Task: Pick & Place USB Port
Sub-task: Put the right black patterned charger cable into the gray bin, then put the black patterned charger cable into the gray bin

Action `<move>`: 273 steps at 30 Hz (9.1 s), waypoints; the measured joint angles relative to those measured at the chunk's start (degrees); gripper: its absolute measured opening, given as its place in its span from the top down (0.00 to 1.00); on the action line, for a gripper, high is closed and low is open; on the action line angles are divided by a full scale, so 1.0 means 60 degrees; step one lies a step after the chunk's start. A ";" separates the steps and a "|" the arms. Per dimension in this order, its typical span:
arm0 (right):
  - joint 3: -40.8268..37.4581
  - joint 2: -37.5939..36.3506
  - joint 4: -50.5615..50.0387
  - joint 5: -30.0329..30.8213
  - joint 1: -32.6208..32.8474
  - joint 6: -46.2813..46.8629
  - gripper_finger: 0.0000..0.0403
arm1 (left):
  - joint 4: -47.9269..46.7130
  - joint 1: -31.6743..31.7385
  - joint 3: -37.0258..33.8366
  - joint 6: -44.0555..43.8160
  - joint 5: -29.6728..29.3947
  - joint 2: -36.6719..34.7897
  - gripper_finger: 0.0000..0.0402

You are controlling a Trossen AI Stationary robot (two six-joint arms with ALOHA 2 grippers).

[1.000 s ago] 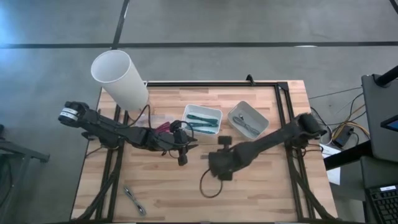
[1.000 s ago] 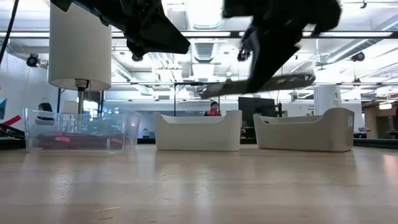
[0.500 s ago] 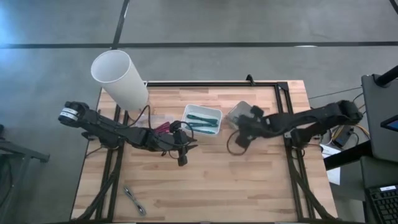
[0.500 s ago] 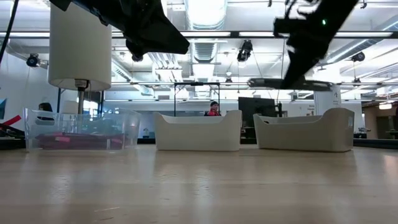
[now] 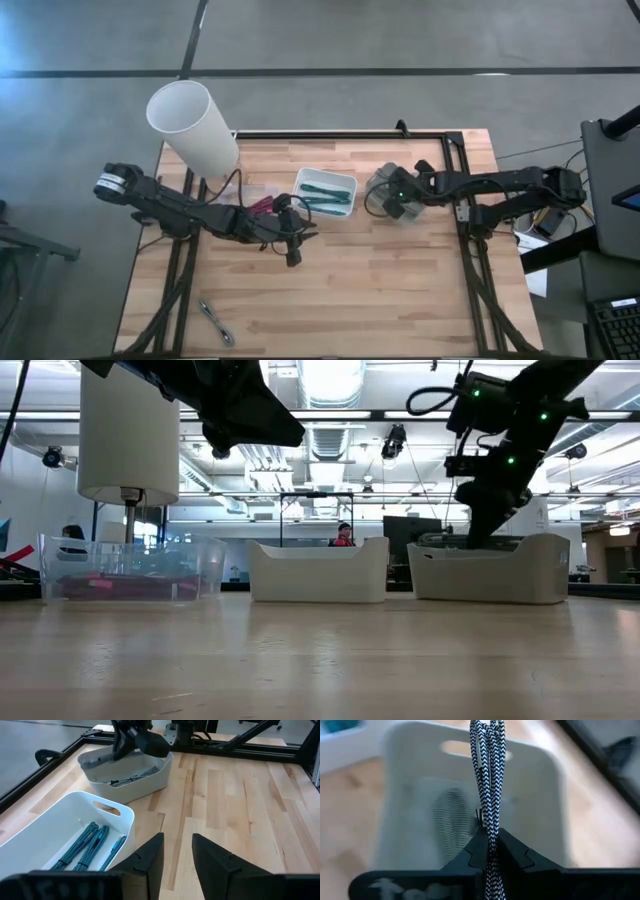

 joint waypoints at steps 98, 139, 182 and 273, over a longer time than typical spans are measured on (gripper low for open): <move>0.1324 0.2171 0.3372 -0.2108 0.2082 -0.2202 0.68 | -0.7470 -0.6094 0.0936 -0.7604 0.5719 0.0422 0.70; 0.1324 0.2060 0.3913 -0.2721 0.2789 -0.1424 0.68 | -0.5635 -0.6681 0.1299 -0.4607 0.3165 0.3220 0.99; 0.1203 0.3560 1.0980 -0.3103 0.4949 -0.2642 0.72 | 0.1796 -0.2694 0.2171 -0.0375 -0.4466 0.2568 1.00; 0.1116 -0.1328 -0.3327 -0.3622 -0.0329 -0.0382 0.94 | 0.1417 -0.2353 0.1676 -0.1803 -0.4215 0.2557 0.82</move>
